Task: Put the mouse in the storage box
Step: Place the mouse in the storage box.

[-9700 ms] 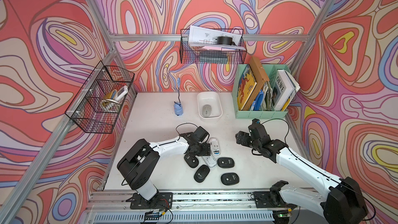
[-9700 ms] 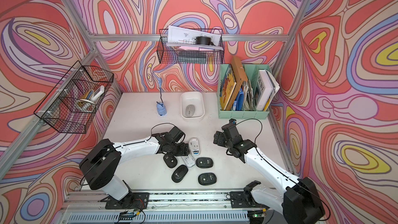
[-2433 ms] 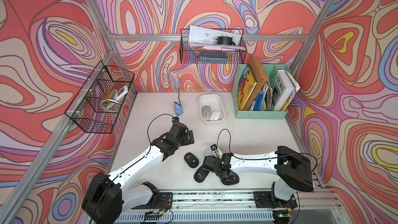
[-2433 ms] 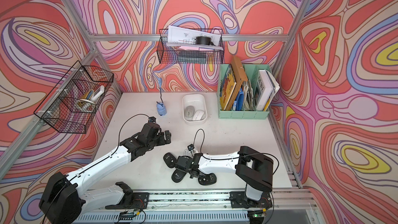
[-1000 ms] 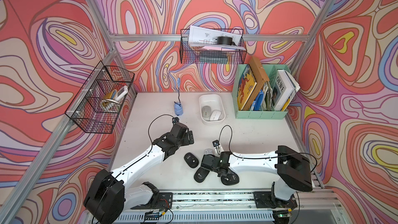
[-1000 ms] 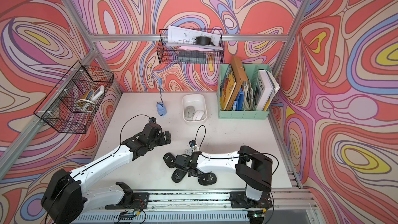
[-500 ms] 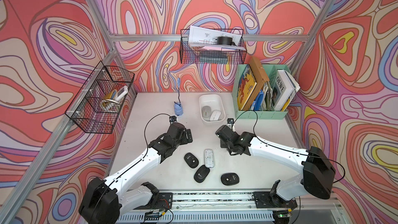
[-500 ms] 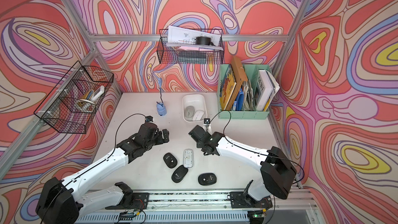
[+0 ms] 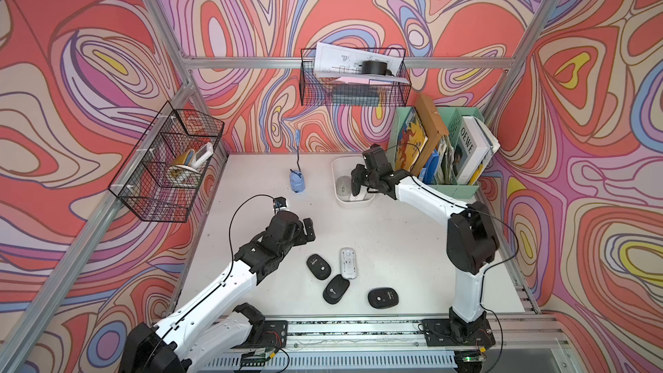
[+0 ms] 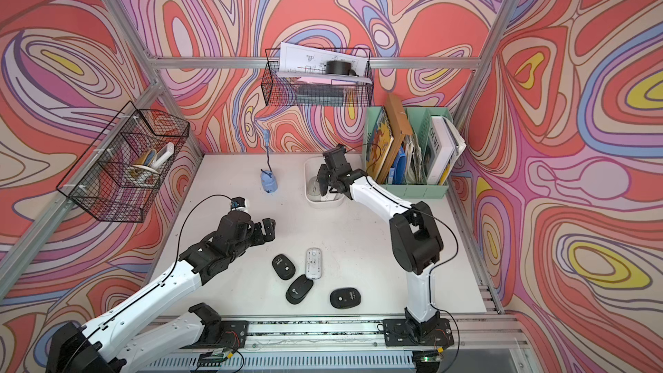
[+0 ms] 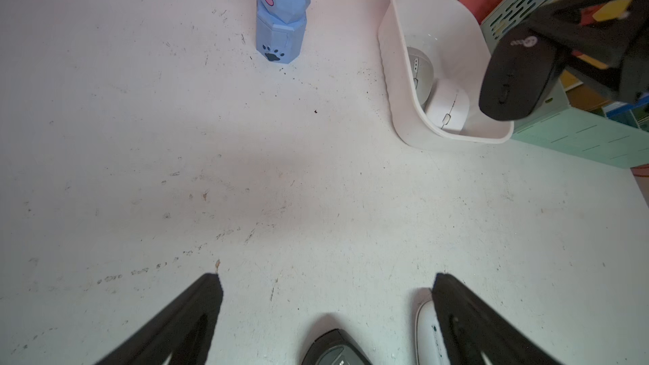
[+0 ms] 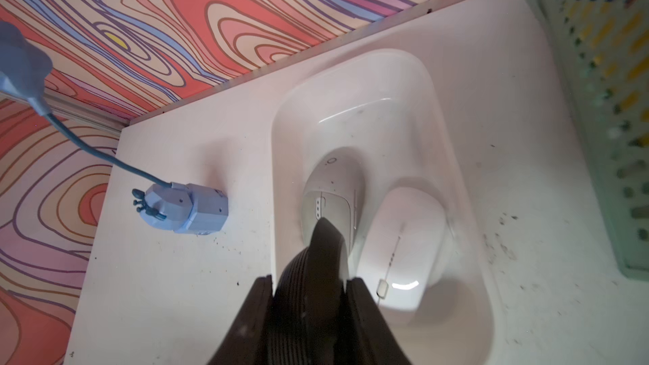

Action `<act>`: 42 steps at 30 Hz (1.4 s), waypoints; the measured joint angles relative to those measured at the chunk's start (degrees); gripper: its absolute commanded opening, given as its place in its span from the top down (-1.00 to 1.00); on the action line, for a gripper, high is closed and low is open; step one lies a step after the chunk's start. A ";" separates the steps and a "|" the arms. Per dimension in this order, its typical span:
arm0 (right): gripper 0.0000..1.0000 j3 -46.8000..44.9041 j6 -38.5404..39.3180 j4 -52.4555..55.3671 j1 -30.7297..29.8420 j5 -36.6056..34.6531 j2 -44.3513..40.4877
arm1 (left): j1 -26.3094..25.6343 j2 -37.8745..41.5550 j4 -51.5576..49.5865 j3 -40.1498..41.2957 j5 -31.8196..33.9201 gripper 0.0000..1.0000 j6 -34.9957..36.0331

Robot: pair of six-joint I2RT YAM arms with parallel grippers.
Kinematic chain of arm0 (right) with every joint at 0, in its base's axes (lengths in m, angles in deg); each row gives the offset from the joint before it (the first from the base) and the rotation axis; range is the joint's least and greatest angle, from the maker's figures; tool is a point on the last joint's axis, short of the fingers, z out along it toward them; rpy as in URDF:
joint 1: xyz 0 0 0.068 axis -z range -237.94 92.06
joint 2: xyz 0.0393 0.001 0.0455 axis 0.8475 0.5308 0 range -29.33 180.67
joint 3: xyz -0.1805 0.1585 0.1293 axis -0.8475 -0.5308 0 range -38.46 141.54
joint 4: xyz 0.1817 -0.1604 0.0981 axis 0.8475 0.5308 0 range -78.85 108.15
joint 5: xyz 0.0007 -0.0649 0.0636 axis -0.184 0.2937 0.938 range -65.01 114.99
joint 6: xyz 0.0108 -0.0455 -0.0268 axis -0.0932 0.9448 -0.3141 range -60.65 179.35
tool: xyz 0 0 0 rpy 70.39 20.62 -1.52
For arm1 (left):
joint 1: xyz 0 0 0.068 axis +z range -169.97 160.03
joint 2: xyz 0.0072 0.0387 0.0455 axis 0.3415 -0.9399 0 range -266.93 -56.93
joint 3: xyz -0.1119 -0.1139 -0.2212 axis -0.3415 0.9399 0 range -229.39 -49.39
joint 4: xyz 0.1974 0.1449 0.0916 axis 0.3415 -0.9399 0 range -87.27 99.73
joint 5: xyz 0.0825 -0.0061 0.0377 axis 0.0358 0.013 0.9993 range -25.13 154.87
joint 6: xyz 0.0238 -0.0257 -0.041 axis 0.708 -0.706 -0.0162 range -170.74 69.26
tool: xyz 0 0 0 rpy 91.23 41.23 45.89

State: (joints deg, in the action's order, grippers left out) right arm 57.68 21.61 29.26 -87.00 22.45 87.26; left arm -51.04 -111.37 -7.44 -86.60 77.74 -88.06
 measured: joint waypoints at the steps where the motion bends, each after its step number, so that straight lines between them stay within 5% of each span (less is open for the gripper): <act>1: 0.68 1.68 -0.31 -0.42 0.61 1.09 2.01 | 0.00 0.48 -0.04 0.35 -0.02 -0.98 -0.02; 12: 0.64 17.14 -5.14 -0.33 5.60 8.96 16.87 | 0.04 2.71 -0.46 2.93 -0.02 -0.98 -0.11; 26: 0.53 25.62 -20.63 -6.14 5.79 12.02 27.34 | 0.04 2.58 -0.44 3.58 -0.07 -0.98 -0.24; 36: -0.32 27.19 -25.20 -2.95 5.77 9.11 29.59 | 0.11 2.69 -0.50 4.00 -0.04 -0.98 -0.26; 42: -0.38 26.67 -24.20 -0.70 5.77 7.69 28.63 | 0.22 2.64 -0.50 4.02 -0.15 -0.98 -0.55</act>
State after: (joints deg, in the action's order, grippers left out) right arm 84.35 -2.58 28.56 -81.23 30.14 115.89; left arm -50.82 -108.72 -7.94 -82.58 77.58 -88.60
